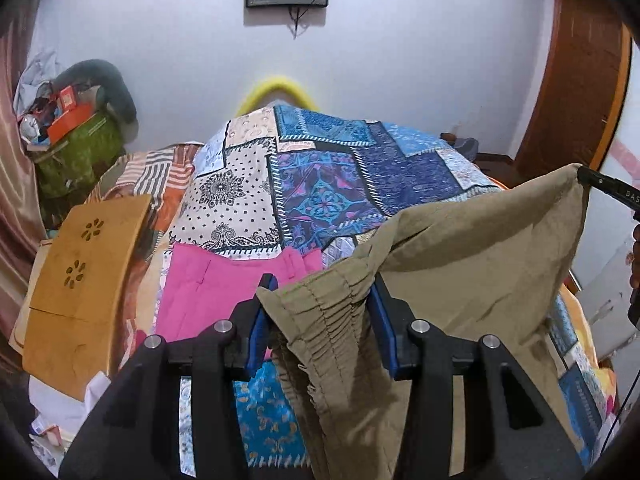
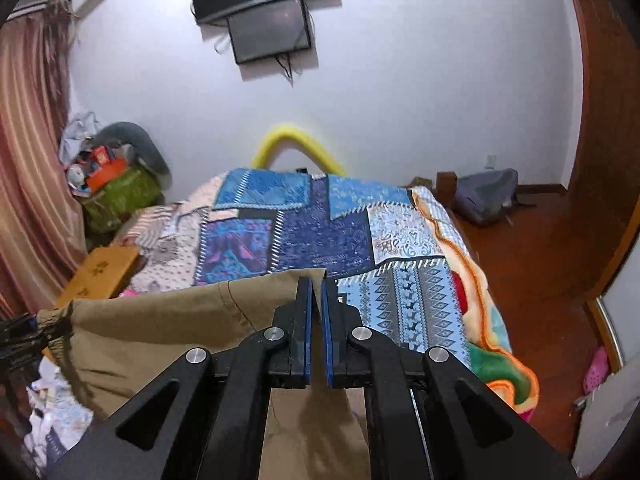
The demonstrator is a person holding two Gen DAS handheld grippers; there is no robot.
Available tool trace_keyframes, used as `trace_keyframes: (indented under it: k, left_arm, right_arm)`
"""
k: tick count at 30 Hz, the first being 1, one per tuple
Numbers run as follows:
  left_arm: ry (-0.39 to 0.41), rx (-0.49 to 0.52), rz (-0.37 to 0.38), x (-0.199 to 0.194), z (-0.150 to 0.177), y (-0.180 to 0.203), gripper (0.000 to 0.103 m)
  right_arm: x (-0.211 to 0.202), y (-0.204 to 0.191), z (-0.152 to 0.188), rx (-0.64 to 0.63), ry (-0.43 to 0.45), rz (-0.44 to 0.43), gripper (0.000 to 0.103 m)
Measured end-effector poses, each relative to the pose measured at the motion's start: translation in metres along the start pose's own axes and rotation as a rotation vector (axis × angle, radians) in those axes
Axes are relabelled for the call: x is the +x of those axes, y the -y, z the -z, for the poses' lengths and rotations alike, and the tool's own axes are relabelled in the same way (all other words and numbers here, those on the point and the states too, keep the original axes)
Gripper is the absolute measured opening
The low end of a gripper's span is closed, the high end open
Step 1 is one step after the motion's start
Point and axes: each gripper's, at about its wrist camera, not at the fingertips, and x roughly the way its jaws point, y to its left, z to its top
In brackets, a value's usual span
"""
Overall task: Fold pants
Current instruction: 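Lift the pants with both grippers and fold them over, then release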
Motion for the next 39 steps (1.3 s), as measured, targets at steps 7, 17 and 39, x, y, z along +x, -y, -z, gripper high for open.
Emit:
trace_keyframes:
  k: [7, 17, 39]
  left_arm:
    - [0.004, 0.051, 0.039, -0.046, 0.033, 0.015, 0.045]
    - [-0.071, 0.105, 0.097, -0.075, 0.111, 0.025, 0.045]
    - [-0.180, 0.131, 0.046, -0.115, 0.208, 0.014, 0.046]
  right_arm:
    - [-0.059, -0.002, 0.033, -0.009, 0.026, -0.031, 0.004]
    - [-0.110, -0.006, 0.113, -0.019, -0.058, -0.047, 0.002]
    - [-0.152, -0.019, 0.265, -0.001, -0.278, 0.043, 0.004]
